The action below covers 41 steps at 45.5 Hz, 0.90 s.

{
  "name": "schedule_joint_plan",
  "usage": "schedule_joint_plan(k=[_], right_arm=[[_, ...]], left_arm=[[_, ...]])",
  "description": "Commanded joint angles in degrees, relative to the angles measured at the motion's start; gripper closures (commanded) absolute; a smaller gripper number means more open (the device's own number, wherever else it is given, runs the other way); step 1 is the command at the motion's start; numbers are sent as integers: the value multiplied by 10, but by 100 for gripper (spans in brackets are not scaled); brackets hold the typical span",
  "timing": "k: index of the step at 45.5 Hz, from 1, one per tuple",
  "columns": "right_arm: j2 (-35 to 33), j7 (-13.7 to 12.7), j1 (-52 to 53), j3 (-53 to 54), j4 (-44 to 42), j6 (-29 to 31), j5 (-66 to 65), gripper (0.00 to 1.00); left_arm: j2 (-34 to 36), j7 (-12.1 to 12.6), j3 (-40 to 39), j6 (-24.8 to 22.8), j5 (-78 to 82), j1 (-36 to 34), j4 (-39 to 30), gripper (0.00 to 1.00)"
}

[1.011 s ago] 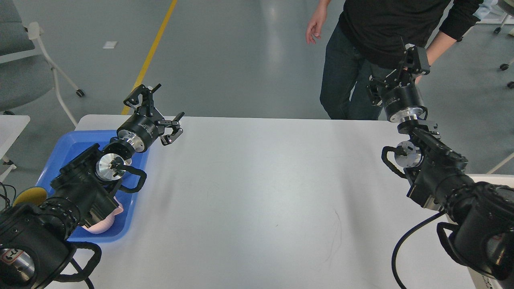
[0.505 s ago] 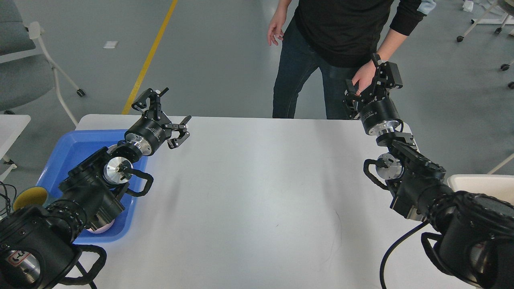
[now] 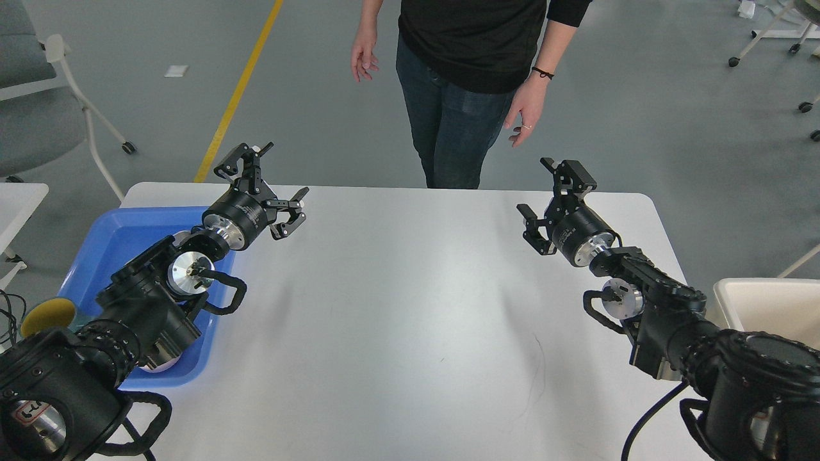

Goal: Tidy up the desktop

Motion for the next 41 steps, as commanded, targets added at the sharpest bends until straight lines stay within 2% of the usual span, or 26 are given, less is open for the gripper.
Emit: schedule_joint_plan(k=[1,5,17,24,33,41], right_arm=[[-3,-7,-6,-7,1,62,-1,0],[-4,-4,-12,-7,23,95,3,0],[-24,-2,-22,0,141,82,13,0],[-36,-2,-23,18,152,80,15,0],[-41,1,-27,119,156,77,17,0],[-40,3,-33,128,154,53,15,0]], left_arm=[[-1,1,0,0,0,0,0,3],[-1,1,1,0,1,0,0,3],[3,2,1,0,1,-3,0,3],[1,2,1,0,1,-1,0,3],[-10,0,0,6,0,-1,0,3],[-25,-5,-9,8,-2,0,0,3]])
